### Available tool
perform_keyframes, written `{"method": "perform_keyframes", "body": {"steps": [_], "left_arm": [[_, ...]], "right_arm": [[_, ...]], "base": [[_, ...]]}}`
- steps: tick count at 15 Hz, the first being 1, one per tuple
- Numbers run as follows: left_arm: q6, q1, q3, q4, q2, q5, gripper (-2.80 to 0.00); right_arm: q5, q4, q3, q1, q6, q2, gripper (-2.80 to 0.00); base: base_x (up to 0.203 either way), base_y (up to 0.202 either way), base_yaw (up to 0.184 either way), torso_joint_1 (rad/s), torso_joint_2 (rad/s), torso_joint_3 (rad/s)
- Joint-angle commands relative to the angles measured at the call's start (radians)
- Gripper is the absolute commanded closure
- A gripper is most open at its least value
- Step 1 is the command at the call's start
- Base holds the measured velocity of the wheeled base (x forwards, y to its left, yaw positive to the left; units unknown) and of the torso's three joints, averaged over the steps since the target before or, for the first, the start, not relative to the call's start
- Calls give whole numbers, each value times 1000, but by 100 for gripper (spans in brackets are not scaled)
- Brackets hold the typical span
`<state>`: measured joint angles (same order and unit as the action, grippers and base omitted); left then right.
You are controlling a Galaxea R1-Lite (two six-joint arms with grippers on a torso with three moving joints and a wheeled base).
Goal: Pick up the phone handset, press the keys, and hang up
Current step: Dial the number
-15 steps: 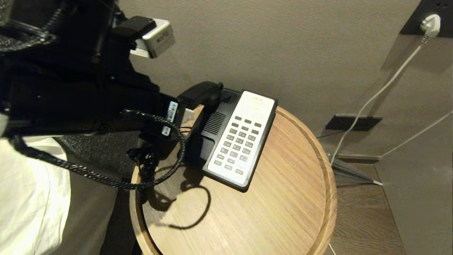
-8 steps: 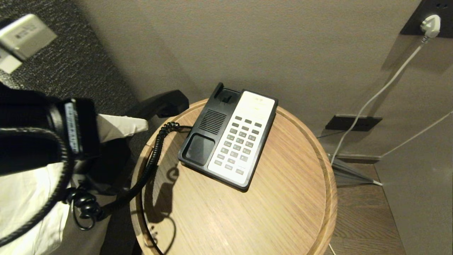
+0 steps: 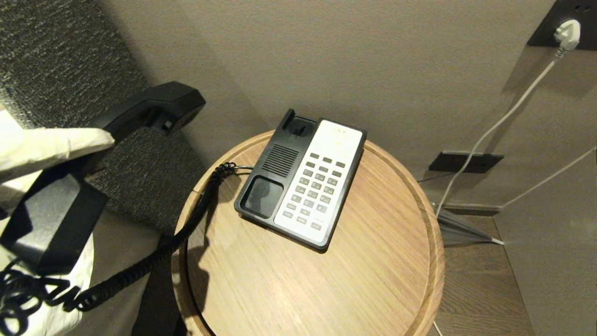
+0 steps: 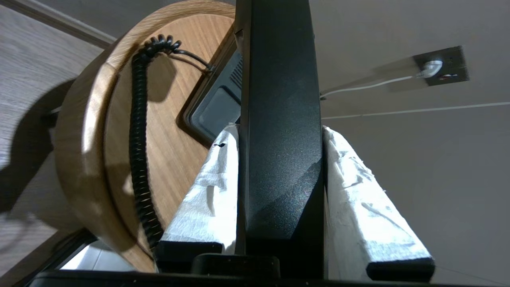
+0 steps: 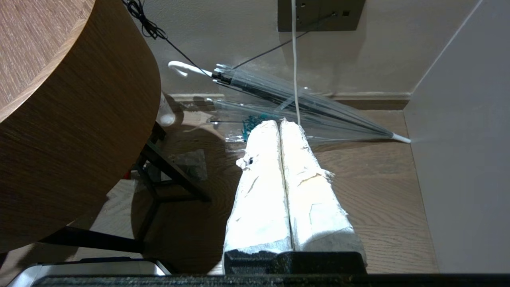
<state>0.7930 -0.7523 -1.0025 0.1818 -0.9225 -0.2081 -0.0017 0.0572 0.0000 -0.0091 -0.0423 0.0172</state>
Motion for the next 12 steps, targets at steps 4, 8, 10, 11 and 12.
{"method": "perform_keyframes", "body": {"steps": [4, 8, 10, 11, 12], "left_arm": [[3, 8, 48, -41, 86, -2, 0], [2, 21, 55, -47, 93, 1, 0], [2, 21, 56, -45, 97, 4, 0], [2, 21, 58, -47, 97, 4, 0], [2, 21, 56, -47, 96, 6, 0]], "right_arm": [[0, 1, 21, 0, -1, 0, 0], [0, 1, 21, 0, -1, 0, 0], [0, 1, 21, 0, -1, 0, 0], [0, 1, 21, 0, -1, 0, 0], [1, 1, 21, 0, 5, 0, 0]], "base": [[0, 0, 0, 0, 0, 0], [0, 0, 0, 0, 0, 0], [0, 0, 0, 0, 0, 0], [0, 0, 0, 0, 0, 0], [0, 0, 0, 0, 0, 0]]}}
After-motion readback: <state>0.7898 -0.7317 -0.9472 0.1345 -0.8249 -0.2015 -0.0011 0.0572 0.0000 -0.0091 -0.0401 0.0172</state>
